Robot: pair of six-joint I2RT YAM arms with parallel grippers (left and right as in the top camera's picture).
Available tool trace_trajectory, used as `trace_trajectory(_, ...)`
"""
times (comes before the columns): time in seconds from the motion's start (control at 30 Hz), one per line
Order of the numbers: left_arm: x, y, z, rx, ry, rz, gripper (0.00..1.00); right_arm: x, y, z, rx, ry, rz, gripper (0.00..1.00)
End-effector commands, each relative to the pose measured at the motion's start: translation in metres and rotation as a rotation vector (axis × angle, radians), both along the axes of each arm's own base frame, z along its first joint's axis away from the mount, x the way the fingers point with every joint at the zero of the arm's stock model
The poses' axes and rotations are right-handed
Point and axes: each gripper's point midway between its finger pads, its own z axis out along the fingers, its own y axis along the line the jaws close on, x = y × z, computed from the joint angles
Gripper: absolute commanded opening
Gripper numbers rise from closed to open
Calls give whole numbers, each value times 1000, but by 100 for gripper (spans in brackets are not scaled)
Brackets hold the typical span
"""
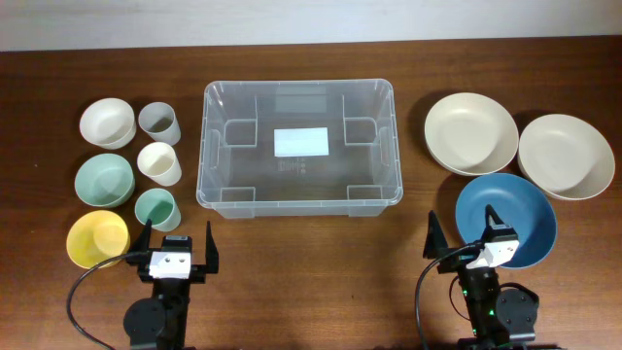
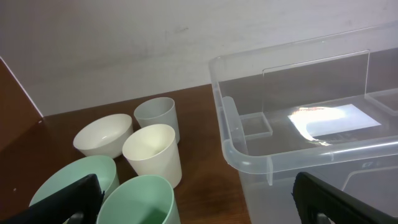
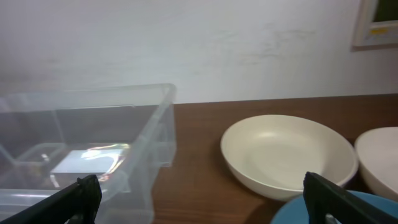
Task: Pack container
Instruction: 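Move the right gripper over the dark teal bowl's near rim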
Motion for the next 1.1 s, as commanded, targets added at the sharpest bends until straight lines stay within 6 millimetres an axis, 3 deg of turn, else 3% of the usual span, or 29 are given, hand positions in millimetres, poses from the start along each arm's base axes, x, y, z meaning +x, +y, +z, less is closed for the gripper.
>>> trace_trajectory(0.0, 0, 2, -1, -9, 0, 9, 100, -5, 13, 21, 27, -48, 74, 99)
trace_trajectory(0.17, 0, 2, -1, -9, -1, 9, 100, -14, 6, 70, 38, -138, 34, 99)
trace_trajectory(0.3, 0, 2, -1, -9, -1, 9, 100, -18, -12, 105, 44, -133, -70, 99)
trace_trajectory(0.43, 0, 2, -1, -9, 0, 9, 100, -15, -30, 115, 77, 46, -178, 99)
trace_trajectory(0.57, 0, 2, -1, -9, -1, 9, 100, -2, -15, 119, 61, 284, -99, 99)
trace_trajectory(0.7, 0, 2, -1, -9, 0, 9, 100, 5, 13, 110, 85, 458, 54, 99)
trace_trajectory(0.8, 0, 2, -1, -9, 0, 9, 100, 13, 4, 97, 86, 538, -12, 99)
trace_trajectory(0.9, 0, 2, -1, -9, -1, 9, 100, 8, -42, 73, 292, 642, -362, 99)
trace_trajectory(0.97, 0, 2, -1, -9, 0, 9, 100, -9, -70, 54, 437, 694, -587, 99)
trace_trajectory(1.07, 0, 2, -1, -9, 0, 9, 100, -34, -92, 36, 570, 750, -775, 99)
